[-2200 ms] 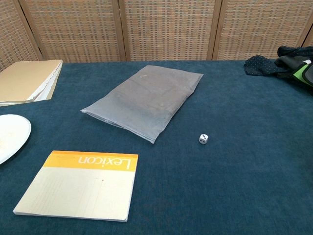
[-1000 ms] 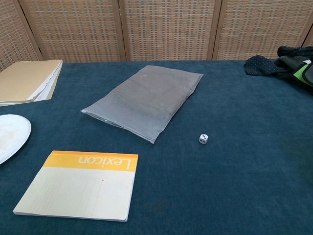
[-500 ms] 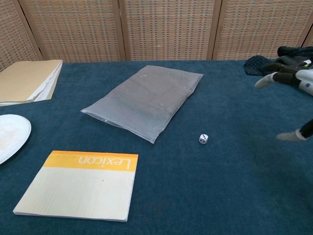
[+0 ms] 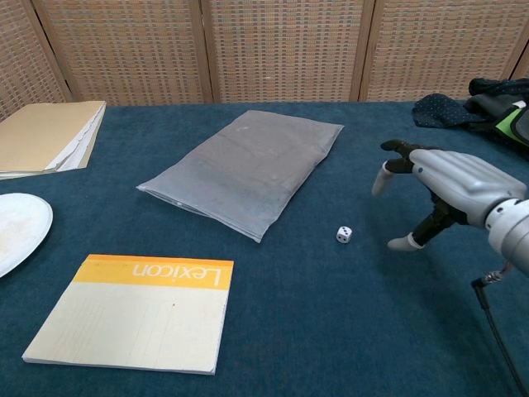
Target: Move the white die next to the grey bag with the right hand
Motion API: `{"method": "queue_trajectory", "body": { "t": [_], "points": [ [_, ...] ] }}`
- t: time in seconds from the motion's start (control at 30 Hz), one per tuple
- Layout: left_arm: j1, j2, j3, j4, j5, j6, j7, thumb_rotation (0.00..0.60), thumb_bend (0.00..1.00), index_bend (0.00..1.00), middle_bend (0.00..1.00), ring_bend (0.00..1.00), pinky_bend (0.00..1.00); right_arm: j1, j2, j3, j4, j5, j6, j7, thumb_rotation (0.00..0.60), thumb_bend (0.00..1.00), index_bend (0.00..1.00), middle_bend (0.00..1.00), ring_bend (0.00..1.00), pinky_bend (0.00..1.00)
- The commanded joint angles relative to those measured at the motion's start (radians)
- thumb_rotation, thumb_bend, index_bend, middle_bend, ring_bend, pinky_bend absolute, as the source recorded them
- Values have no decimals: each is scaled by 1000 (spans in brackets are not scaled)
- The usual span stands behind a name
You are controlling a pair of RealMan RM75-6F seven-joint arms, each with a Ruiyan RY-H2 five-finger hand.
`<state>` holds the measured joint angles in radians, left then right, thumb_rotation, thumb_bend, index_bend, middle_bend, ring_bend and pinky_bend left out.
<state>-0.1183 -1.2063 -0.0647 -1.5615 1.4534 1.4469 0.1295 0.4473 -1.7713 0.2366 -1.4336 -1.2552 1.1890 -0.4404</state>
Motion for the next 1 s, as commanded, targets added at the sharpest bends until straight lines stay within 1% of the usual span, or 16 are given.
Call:
{"method": "queue_trajectory", "body": {
  "t": [0.03, 0.2, 0.53, 0.8, 1.0],
  "points": [
    [-1, 0, -1, 1, -4, -2, -2, 600, 0, 0, 0, 0, 0, 27, -31, 12, 27, 23, -23, -4, 600, 320, 412, 51, 0, 0],
    [-3, 0, -2, 4, -12, -9, -4, 600, 0, 0, 0, 0, 0, 58, -56, 25, 56, 38, -43, -13, 600, 334, 430, 56, 0, 0],
    [-7, -3, -1, 14, -24, -23, -9, 600, 0, 0, 0, 0, 0, 95, -84, 48, 107, 109, -86, -35, 600, 352, 458, 73, 0, 0],
    [-13, -7, -2, 17, -32, -34, -5, 600, 0, 0, 0, 0, 0, 114, -97, 54, 143, 144, -102, -47, 600, 362, 499, 104, 0, 0],
    [-17, -9, -2, 18, -33, -38, -3, 600, 0, 0, 0, 0, 0, 130, -106, 52, 158, 161, -111, -46, 600, 363, 495, 104, 0, 0]
  ]
}}
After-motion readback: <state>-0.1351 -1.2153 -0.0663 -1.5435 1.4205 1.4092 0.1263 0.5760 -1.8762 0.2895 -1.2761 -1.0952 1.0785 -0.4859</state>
